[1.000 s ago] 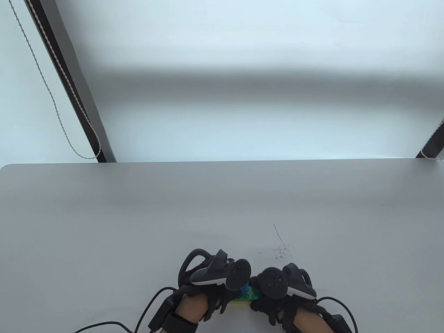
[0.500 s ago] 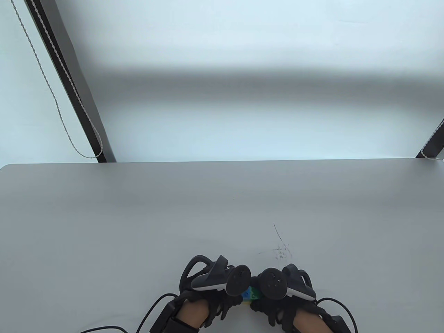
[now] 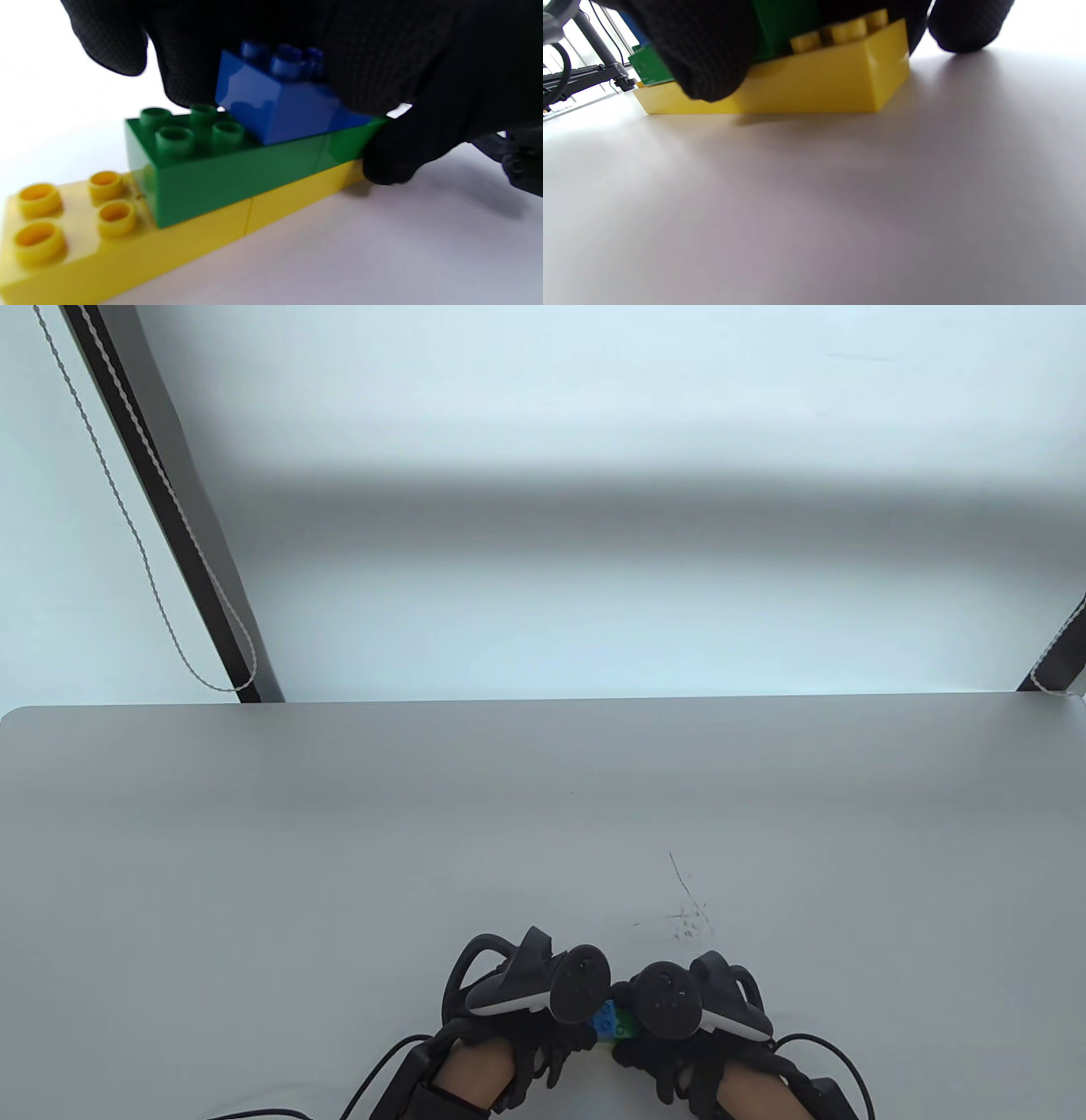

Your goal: Stack lego bricks

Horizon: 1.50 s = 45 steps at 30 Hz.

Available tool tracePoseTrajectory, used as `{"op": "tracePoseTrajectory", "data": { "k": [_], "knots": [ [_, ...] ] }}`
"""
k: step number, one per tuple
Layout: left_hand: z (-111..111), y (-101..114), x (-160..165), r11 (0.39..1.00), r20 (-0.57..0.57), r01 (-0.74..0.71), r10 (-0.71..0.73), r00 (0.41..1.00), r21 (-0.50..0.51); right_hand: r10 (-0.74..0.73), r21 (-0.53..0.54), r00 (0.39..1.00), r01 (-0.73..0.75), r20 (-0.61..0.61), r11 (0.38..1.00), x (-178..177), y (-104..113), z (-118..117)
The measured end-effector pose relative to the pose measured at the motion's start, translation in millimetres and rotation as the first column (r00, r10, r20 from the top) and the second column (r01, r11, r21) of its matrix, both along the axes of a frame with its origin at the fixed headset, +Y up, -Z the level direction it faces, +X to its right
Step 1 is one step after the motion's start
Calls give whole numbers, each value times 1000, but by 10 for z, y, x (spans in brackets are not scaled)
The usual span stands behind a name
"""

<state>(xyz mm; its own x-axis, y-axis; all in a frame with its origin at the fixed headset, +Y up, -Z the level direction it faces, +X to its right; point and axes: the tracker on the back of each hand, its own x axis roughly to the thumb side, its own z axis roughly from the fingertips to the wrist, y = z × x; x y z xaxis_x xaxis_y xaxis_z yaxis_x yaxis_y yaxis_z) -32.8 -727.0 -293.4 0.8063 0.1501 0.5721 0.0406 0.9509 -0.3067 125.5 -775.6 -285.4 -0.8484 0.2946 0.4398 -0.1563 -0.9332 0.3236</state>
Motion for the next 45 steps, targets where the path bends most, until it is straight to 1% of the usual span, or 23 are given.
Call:
{"op": "tracePoseTrajectory", "data": {
  "k": [2, 4, 10, 12, 17, 27, 36, 40, 45],
  "knots": [
    [-12, -11, -10, 1000, -12, -11, 11, 1000, -13, 0, -1, 1000, 0, 0, 1000, -1, 0, 0],
    [-29, -31, -32, 998, -38, -20, 18, 999, -57, 1, -1, 1000, -1, 0, 1000, -2, -1, -1],
    [-72, -82, -88, 992, -60, -77, 71, 996, -102, 6, 10, 1000, -6, -4, 1000, -4, 0, -3],
    [-86, -102, -110, 988, -65, -94, 87, 994, -120, 8, 56, 1000, -7, -21, 998, -2, 11, 2],
    [-118, -156, -173, 975, -83, -143, 131, 988, -169, 7, 82, 1000, -4, -28, 997, 4, 54, 11],
    [-124, -163, -216, 972, -74, -148, 136, 988, -183, 14, 117, 999, -10, -37, 993, 15, 84, 19],
    [-127, -158, -249, 979, -72, -128, 117, 990, -160, -26, 141, 999, 29, -24, 990, 81, 178, 32],
    [-133, -130, -271, 982, -71, -115, 106, 992, -148, -47, 147, 999, 48, -11, 988, 134, 217, 37],
    [-133, -45, -332, 984, -71, -120, 111, 991, -130, -65, 161, 998, 64, 4, 985, 188, 268, 44]
  ]
}}
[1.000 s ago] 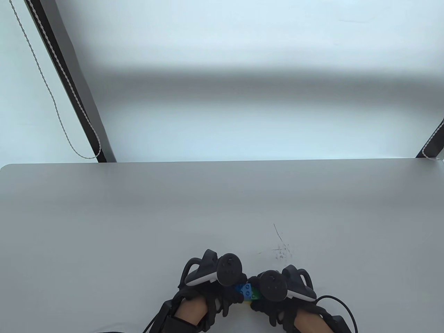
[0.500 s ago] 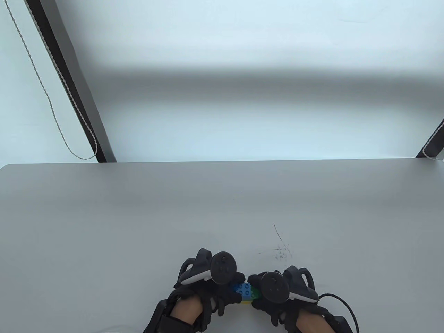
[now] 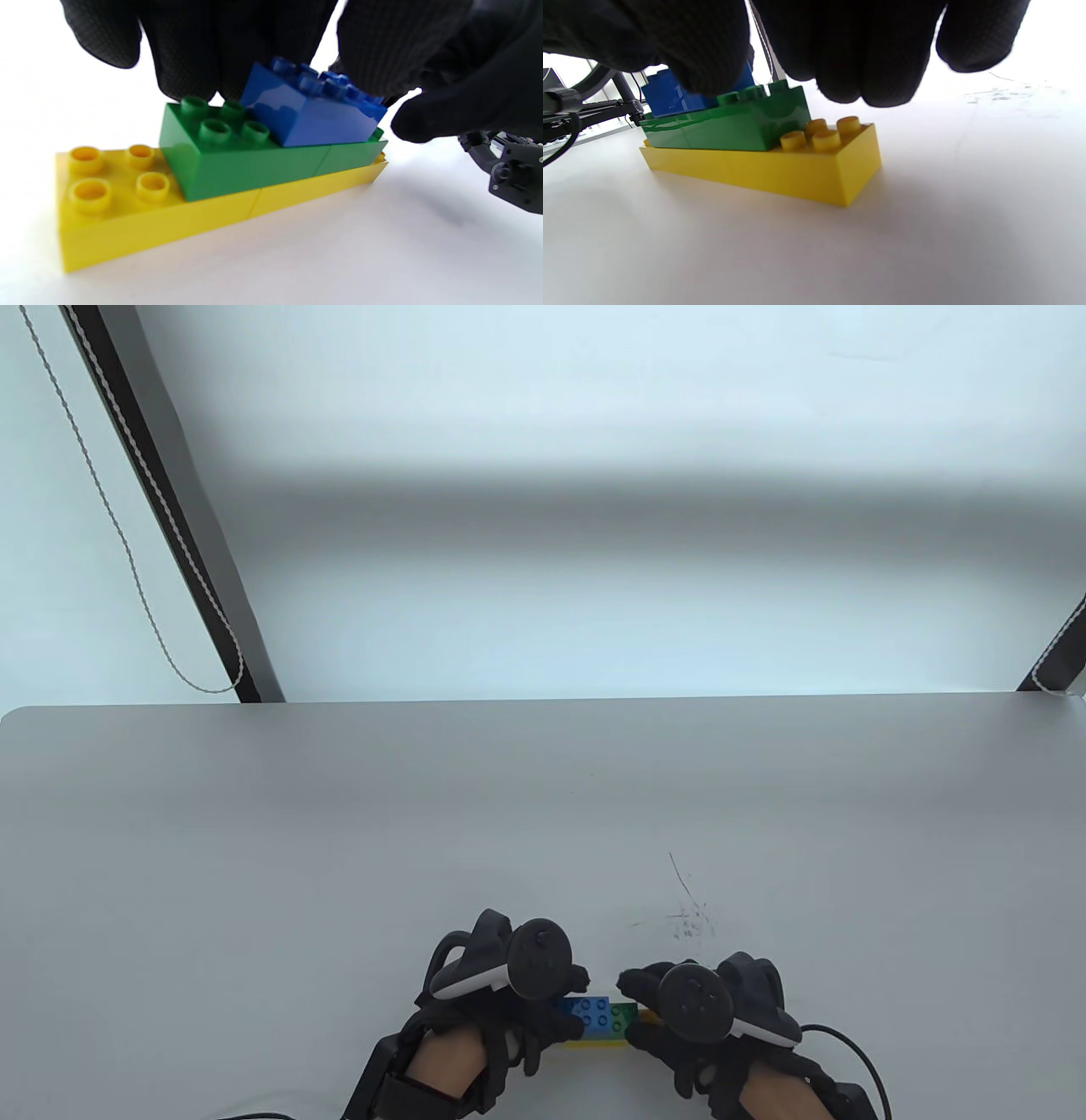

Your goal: Stack lego bricks

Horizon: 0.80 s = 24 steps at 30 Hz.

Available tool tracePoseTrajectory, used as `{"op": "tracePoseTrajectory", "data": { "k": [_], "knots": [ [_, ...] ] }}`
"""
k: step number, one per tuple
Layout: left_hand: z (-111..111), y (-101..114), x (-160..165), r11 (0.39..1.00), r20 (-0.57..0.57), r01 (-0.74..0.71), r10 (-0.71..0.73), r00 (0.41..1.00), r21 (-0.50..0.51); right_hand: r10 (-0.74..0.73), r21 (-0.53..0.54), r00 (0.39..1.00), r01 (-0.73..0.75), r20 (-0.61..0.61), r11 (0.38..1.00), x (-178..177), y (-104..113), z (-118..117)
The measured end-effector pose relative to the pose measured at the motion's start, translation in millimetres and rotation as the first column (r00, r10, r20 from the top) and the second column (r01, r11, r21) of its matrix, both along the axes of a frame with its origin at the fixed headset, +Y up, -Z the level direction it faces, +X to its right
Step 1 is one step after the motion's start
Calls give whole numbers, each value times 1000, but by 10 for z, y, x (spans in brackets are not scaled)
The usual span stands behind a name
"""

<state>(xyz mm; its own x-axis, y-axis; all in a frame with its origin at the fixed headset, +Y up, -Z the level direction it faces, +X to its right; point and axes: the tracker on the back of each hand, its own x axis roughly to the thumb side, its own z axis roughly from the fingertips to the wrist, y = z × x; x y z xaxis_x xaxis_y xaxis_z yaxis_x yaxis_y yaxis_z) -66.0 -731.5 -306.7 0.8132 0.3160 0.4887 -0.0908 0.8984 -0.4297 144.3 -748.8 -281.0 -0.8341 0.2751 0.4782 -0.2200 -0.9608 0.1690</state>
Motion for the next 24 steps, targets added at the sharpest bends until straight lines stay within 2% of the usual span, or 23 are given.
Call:
{"op": "tracePoseTrajectory", "data": {
  "k": [13, 24],
  "knots": [
    [69, 69, -410, 992, -82, -40, 50, 995, 116, -1, 52, 998, -2, 57, 999, 140, 62, -33],
    [24, -89, -715, 997, -194, -18, 33, 981, 79, -29, 46, 994, 24, 108, 999, 290, 38, -100]
  ]
}}
